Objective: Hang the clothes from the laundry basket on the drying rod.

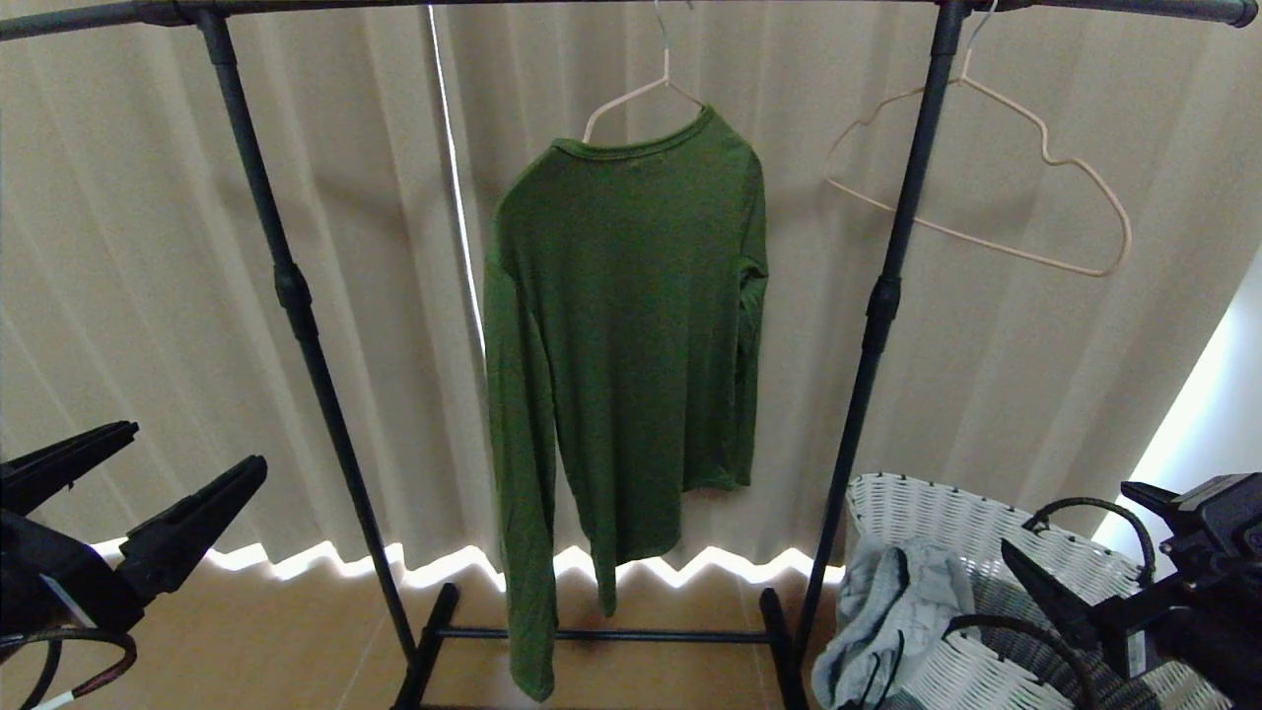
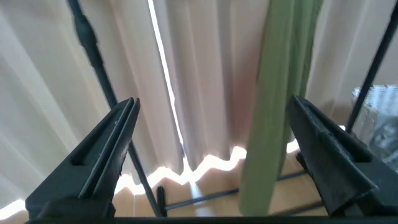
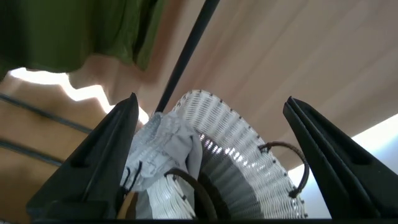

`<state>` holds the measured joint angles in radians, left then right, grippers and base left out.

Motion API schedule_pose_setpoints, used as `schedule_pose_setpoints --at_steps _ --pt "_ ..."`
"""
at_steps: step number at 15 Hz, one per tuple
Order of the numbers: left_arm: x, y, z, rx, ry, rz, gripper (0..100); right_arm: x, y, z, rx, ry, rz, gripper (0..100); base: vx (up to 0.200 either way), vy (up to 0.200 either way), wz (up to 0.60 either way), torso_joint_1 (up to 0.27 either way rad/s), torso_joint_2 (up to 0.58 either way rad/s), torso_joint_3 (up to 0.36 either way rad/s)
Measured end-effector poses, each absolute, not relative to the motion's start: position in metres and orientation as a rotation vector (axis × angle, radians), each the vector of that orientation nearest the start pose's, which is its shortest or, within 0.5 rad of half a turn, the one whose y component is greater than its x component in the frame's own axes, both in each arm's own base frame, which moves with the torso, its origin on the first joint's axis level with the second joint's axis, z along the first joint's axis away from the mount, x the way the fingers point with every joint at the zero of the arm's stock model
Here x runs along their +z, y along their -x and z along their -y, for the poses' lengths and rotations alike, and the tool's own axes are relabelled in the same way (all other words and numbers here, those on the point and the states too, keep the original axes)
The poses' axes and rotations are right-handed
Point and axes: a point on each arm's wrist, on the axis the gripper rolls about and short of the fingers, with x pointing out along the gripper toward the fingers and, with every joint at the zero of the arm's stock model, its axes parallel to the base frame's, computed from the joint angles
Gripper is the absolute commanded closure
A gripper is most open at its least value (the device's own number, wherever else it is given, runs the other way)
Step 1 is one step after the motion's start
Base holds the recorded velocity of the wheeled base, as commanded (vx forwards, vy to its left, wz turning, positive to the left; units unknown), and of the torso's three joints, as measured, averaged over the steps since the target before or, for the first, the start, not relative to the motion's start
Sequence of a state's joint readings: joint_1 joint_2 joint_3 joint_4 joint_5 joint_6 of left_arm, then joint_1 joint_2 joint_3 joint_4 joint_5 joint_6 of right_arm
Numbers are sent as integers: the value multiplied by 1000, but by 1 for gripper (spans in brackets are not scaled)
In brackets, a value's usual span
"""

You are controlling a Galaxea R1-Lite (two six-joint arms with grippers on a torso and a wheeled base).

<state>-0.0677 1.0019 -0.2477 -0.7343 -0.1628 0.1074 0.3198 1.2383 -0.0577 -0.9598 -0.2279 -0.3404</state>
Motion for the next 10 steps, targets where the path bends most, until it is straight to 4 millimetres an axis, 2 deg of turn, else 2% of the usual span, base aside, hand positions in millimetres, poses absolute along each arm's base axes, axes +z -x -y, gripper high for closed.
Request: schedule_pose_setpoints --at_steps 2,7,10 --pt "184 -124 12 -233 -105 -27 0 127 -132 -38 129 401 -204 0 0 0 0 0 0 0" --pt "179 -131 13 -236 -105 -66 0 121 -132 -38 134 408 -236 0 200 0 0 0 0 -2" --pt "176 -132 15 -258 -110 -83 0 115 -146 -42 137 440 -295 0 0 0 0 0 0 0"
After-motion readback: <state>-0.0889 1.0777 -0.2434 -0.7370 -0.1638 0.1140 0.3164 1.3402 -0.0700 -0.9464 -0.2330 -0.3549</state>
